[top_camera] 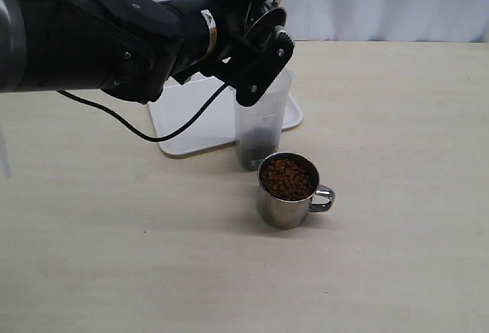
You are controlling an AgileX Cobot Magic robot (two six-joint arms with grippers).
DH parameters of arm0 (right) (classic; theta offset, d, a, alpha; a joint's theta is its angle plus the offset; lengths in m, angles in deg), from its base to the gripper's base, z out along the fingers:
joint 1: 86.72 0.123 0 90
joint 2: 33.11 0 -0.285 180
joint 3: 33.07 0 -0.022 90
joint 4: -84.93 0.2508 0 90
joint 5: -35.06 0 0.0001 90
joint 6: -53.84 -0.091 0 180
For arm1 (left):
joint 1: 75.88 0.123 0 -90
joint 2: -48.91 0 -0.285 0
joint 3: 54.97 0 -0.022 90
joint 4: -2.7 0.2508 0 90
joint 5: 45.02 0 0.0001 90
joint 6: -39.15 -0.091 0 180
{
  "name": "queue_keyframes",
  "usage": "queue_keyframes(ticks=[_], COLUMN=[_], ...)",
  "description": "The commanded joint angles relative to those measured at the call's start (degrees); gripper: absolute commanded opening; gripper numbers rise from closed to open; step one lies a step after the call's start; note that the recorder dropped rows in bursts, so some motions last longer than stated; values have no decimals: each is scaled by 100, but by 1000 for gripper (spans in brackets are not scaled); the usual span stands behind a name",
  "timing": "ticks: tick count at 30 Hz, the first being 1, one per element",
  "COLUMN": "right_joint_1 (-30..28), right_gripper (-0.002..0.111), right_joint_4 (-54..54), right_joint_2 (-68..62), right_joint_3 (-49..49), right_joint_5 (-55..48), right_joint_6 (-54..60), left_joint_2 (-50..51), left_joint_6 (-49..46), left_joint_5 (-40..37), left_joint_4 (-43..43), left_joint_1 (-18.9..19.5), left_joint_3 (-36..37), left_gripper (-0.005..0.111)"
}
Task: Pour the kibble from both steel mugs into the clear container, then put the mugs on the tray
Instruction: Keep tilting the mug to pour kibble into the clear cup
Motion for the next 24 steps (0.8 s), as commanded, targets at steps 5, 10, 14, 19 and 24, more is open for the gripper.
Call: queue_keyframes(ticks=[5,10,14,19,24], right_joint_1=[19,19,19,19,19], right_gripper=[5,5,5,5,5], right_joint_4=[-31,-31,-31,-31,-31], right_joint_2=[22,22,22,22,22], right_joint_3=[27,27,27,27,27], right_joint_5=[12,12,12,12,12], right_joint_6=[26,26,26,26,26], left_joint_2=[-27,-13,26,26,26], left_joint_6=[-303,-452,-463,-463,-581], left_joint_5=[-215,-272,-262,-234,-239], left_joint_4=[-9,-9,-9,-9,-9], left_joint_1=[-20,-20,-34,-34,-85], left_joint_3=[-67,-67,-67,-134,-199], left_gripper=[0,0,0,0,0])
